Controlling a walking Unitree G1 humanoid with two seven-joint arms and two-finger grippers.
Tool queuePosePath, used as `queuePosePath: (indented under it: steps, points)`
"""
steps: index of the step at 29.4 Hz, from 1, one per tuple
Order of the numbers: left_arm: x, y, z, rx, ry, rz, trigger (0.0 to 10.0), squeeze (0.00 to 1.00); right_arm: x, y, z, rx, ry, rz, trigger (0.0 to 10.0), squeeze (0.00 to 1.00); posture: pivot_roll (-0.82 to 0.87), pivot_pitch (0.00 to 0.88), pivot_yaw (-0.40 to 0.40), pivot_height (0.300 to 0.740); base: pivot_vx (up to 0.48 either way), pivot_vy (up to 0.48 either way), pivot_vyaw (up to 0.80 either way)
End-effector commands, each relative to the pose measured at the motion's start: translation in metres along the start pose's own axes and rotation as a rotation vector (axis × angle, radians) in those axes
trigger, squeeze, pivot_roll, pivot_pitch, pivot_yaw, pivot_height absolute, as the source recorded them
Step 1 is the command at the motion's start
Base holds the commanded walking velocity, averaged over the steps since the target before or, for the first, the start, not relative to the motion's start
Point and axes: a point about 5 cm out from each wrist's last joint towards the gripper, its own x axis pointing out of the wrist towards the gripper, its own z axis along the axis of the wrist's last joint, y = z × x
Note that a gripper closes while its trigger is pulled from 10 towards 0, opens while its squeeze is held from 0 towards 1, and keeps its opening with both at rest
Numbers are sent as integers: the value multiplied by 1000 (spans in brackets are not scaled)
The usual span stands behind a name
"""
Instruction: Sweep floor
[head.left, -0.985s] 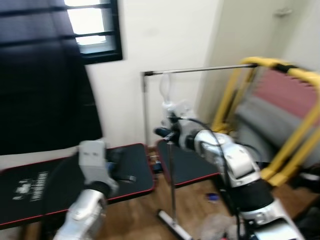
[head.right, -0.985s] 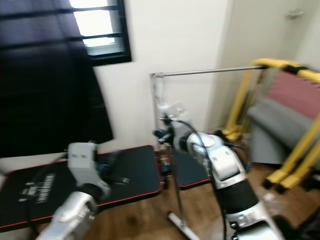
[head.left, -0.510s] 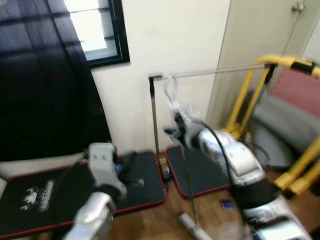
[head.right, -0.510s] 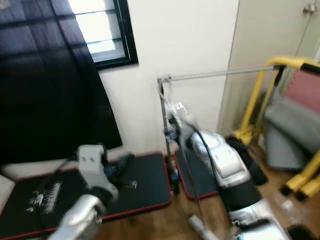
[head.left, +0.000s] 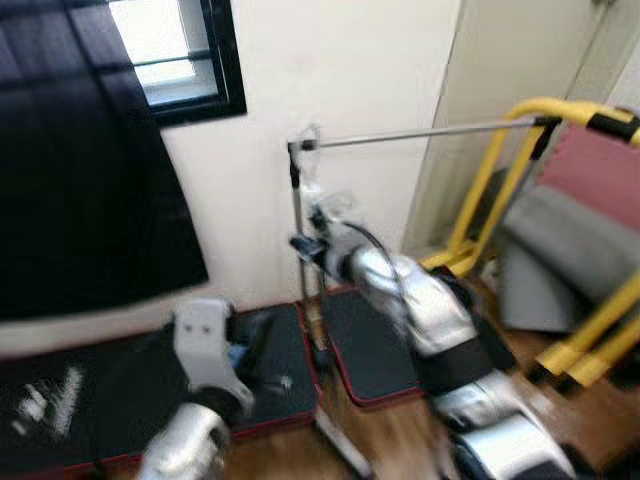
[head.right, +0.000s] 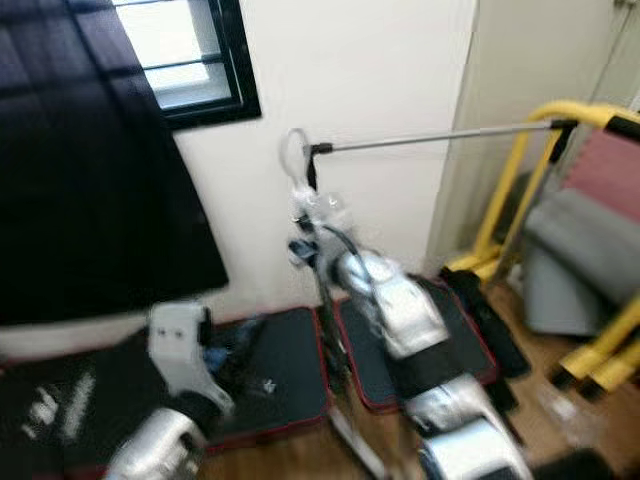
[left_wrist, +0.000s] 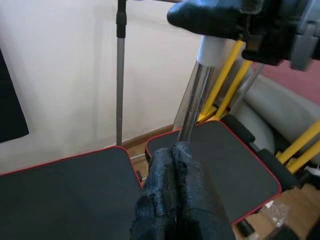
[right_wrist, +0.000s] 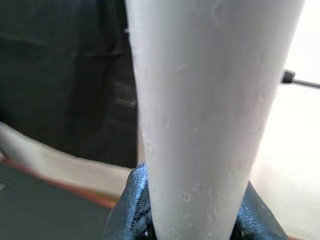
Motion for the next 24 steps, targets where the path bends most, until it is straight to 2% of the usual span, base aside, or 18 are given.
queuePosePath:
  steps: [1,6,14,15,16,17,20,21,24]
  points:
    - [-2,-7,5,-3,-14,-31,10000,0,3,-6,6,10,-49,-47,10000,0,-104,113,-52,740,0,0,0]
    - [-6,-11,8,-5,-16,-38,10000,0,11,-2,1,14,-24,-61,10000,0,-89,131,-58,740,0,0,0]
    - [-13,-15,11,-11,-13,-32,10000,0,20,4,-25,-47,58,-100,10000,0,-83,155,-60,740,0,0,0]
    - [-14,-16,12,-16,-14,-35,10000,0,22,6,-29,-52,35,-112,10000,353,-80,156,-59,740,0,0,0]
    - [-14,-16,12,-16,-14,-35,10000,0,22,6,-29,-52,35,-112,10000,353,-80,156,-59,740,0,0,0]
    - [-15,-17,12,-21,-14,-37,10000,0,23,9,-31,-63,19,-123,10000,965,-79,158,-58,740,0,0,0]
    - [-16,-18,13,-23,-13,-38,10000,0,25,11,-32,-69,4,-132,10000,965,-79,158,-58,740,0,0,0]
    - [-16,-18,13,-24,-12,-38,10000,0,26,15,-33,-57,-10,-118,10000,1000,-77,159,-58,740,0,0,0]
    - [-16,-18,13,-26,-13,-34,10000,0,26,19,-33,-30,-26,-85,10000,1000,-85,155,-55,740,0,0,0]
